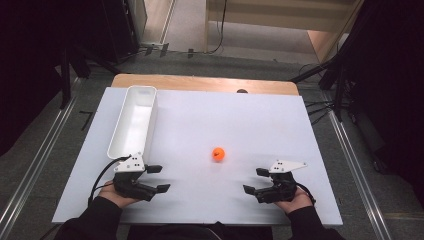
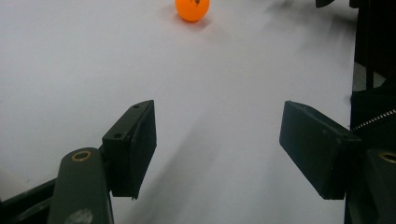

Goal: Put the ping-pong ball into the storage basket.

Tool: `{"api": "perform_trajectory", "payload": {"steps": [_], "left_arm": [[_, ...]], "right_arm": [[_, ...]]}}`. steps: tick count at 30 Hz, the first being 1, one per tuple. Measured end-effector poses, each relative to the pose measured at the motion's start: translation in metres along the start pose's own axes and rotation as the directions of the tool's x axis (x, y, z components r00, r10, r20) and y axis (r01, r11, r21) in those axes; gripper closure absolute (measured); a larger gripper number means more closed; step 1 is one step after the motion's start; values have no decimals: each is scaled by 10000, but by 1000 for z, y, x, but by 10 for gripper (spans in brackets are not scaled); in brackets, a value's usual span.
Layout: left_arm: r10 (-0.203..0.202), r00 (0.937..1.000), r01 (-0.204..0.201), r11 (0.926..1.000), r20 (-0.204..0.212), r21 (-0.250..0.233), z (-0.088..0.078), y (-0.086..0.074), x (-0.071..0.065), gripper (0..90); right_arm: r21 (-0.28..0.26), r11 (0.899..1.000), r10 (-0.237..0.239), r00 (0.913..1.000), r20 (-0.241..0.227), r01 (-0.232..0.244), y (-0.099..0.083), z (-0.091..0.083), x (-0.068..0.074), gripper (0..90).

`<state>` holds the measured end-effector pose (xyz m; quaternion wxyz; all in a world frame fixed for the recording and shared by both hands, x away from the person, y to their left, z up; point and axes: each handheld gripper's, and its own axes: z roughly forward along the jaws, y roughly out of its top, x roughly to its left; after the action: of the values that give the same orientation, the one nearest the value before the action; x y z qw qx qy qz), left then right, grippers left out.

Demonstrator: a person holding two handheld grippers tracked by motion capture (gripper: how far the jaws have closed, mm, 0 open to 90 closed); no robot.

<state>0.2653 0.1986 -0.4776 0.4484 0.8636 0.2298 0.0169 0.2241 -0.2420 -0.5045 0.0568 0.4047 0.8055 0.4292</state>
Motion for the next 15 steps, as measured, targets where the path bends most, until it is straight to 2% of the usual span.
{"api": "perform_trajectory", "payload": {"steps": [9,15], "left_arm": [[-192,9998,193,9997,58,-123,2,2,2,278],[-260,9996,262,9994,120,-219,2,1,1,278]], "right_arm": [[-97,9997,202,9998,14,-202,-1,-2,-2,145],[-213,9997,110,9999,93,-108,-1,-3,-3,146]]}}
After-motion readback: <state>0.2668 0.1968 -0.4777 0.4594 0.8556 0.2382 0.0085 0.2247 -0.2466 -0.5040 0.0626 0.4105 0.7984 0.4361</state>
